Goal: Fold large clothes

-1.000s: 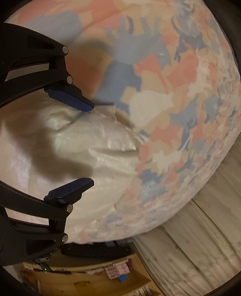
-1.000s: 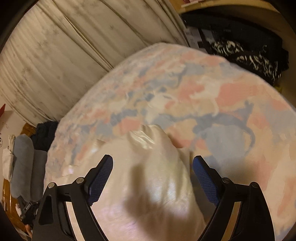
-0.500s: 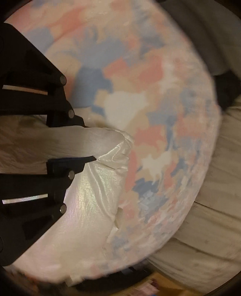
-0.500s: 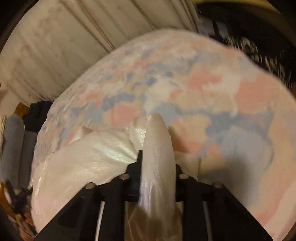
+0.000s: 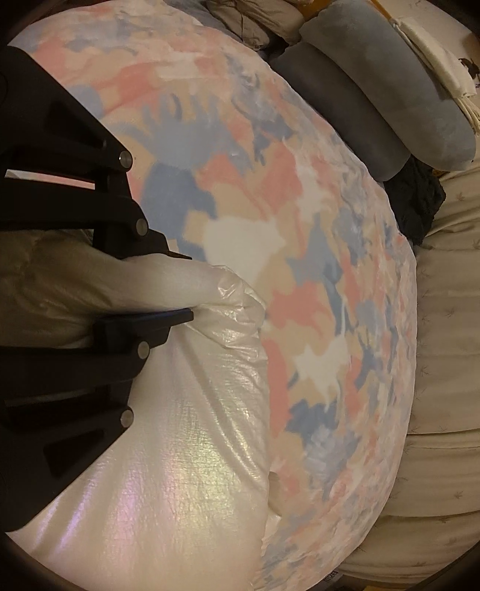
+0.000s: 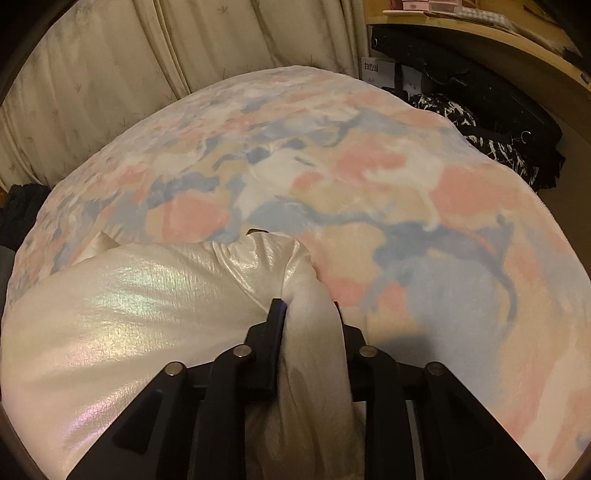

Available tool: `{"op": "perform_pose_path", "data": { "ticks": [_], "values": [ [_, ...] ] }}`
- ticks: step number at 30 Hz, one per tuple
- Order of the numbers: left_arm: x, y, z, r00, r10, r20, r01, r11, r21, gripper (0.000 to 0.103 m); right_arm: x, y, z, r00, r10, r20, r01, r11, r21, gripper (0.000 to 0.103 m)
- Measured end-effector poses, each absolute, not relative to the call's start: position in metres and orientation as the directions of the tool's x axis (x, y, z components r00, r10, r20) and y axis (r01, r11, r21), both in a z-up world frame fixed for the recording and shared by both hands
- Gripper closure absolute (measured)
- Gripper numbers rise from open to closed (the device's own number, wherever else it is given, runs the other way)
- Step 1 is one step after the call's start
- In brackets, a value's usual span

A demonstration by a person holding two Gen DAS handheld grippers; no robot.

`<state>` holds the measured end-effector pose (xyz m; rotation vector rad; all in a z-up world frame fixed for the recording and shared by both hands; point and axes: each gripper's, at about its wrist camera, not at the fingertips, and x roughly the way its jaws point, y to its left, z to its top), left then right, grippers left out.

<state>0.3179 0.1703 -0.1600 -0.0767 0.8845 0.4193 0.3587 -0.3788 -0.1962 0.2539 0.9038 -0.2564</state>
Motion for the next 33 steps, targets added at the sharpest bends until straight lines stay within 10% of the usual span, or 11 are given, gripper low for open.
{"op": "perform_pose_path", "data": {
  "ticks": [4,22,33],
  "values": [
    [0.314,0.175,-0.154,0.566,0.289,-0.772,-0.385,0.921,0.062,0.079,0.344,-0.391,-0.180,0.570,-0.139,-0.810,0.387,0.915,0.115,0.046],
    [0.264,0.116,-0.047,0.724,0.121,-0.679,-0.188,0.982,-0.026,0.064,0.276,-0.276,-0.037,0.771,-0.048,-0.635,0.149,0.983,0.107,0.045],
    [0.270,0.035,-0.073,0.719,0.027,-0.694,-0.102,0.993,-0.067,0.063,0.269,-0.139,-0.039,0.783,0.090,-0.615,-0.040,0.995,0.094,0.046]
  ]
}}
